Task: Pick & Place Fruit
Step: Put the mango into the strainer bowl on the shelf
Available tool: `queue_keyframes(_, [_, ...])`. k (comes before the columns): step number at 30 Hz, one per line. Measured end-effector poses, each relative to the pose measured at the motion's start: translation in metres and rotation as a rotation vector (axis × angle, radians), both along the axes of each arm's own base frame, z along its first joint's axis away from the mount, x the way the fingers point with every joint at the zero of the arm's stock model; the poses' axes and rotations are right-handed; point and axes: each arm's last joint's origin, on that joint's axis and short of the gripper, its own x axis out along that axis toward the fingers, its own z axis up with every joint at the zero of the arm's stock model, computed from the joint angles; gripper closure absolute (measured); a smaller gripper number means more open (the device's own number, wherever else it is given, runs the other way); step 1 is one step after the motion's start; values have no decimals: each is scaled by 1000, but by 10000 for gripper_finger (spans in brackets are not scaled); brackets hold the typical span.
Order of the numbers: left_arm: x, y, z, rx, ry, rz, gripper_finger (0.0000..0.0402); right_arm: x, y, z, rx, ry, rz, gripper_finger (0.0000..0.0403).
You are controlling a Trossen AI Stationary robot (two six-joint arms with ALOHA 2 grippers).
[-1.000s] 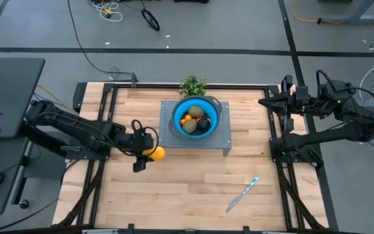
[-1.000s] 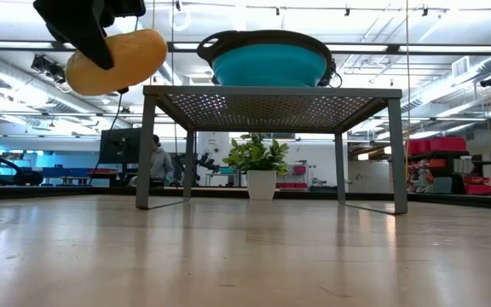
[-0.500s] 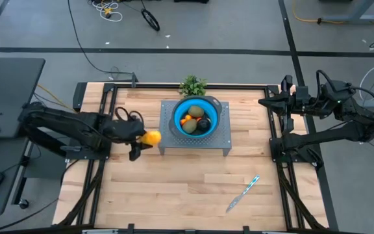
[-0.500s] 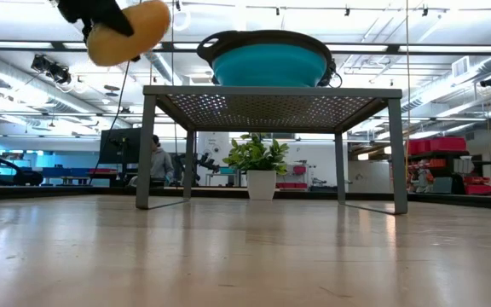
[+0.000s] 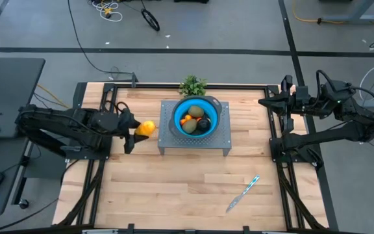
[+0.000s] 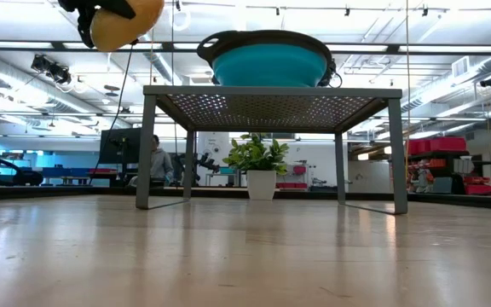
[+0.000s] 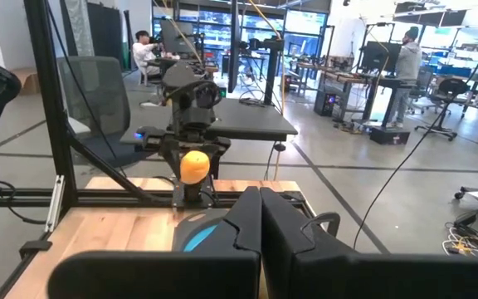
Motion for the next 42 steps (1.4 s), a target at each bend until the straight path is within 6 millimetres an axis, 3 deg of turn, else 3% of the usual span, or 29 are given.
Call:
queue_keyframes(5, [0, 1, 1, 9, -15, 18, 160, 0, 0, 0, 0, 0, 0, 403])
queue_keyframes(17, [11, 1, 29, 45, -313, 50, 159, 0, 0, 0, 0, 0, 0, 403])
queue_keyframes(42, [17, 23, 41, 70, -438, 78, 160, 0, 0, 0, 0, 0, 0, 403])
